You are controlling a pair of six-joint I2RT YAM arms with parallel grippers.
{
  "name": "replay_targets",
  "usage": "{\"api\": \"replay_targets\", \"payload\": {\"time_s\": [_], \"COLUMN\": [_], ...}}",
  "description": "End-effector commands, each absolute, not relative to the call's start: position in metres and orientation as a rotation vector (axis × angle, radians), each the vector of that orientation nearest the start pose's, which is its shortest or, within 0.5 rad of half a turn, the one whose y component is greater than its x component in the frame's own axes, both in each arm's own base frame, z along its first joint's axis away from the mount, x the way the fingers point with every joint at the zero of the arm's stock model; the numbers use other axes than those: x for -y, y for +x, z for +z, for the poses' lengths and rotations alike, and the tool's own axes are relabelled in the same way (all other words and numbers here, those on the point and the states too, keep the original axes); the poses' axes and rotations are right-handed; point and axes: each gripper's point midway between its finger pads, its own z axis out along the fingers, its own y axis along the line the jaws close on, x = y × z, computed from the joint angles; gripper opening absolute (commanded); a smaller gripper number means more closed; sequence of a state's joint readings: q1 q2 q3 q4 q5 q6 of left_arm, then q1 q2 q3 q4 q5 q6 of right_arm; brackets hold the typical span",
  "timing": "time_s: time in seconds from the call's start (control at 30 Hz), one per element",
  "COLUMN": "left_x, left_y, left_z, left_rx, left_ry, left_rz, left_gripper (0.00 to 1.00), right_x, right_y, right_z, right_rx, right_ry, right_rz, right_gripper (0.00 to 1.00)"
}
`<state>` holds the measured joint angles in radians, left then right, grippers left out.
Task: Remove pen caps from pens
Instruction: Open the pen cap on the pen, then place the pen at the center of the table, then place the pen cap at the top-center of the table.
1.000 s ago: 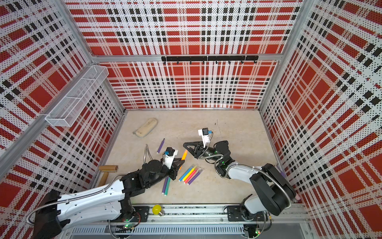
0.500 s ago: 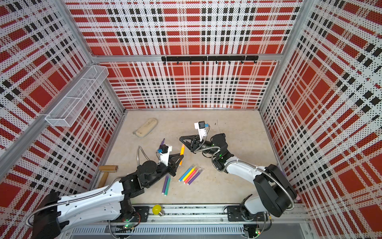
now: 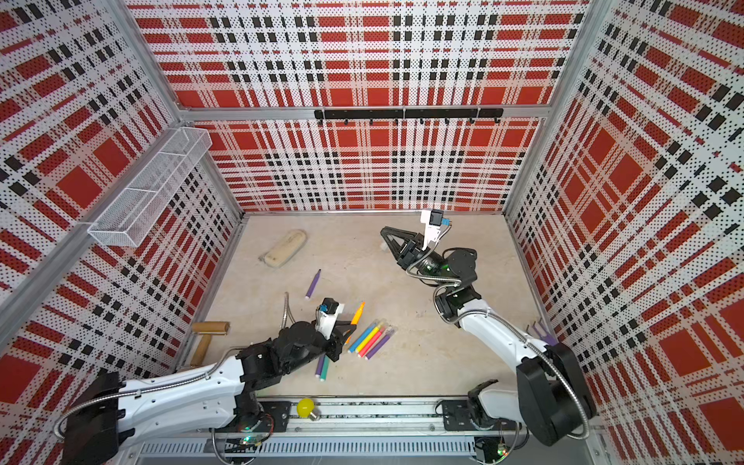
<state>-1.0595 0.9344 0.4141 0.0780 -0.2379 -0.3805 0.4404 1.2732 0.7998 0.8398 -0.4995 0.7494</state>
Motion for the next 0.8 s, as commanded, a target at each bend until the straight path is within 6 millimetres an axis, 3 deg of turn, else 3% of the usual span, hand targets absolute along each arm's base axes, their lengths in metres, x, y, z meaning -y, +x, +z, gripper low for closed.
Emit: {"api": "replay_targets", "payload": {"time_s": [0.0,0.07,0.17,0.3,0.37,0.47,0.77], "left_x": [0.239,0.218,0.192,0.169,0.168,0.170,0.156], "left_y": [0.214,0.234,0.266,0.302,0.315,0.333,0.368], "left_z": [0.169,0.168,0.161,0.141,0.125,0.102,0.047], "left_rx": [-2.000,-2.050,-2.122,-2.226,-2.284,-2.351,-2.470], "left_ry": [0.383,0.299,0.197,0.143,0.170,0.173,0.164], "left_rz": [-0.573,-0.481,-0.396,-0.214,-0.151,-0.087,-0.013], "left_gripper": [0.00,0.00,0.00,0.00,0.00,0.00,0.00], "right_x": [-0.233,-0.202,-0.174,-0.177,-0.176,-0.181,-0.187], "right_y": [0.360,0.382,0.395,0.404,0.409,0.416,0.436], "right_z": [0.354,0.318,0.267,0.201,0.178,0.153,0.122], "right_rx": [-1.602,-1.773,-1.960,-2.150,-2.196,-2.235,-2.313], "right_ry": [-0.227,-0.171,-0.171,-0.237,-0.243,-0.259,-0.311], "right_rz": [1.010,0.664,0.369,0.280,0.241,0.251,0.185], "right_gripper": [0.00,0.00,0.00,0.00,0.00,0.00,0.00]}}
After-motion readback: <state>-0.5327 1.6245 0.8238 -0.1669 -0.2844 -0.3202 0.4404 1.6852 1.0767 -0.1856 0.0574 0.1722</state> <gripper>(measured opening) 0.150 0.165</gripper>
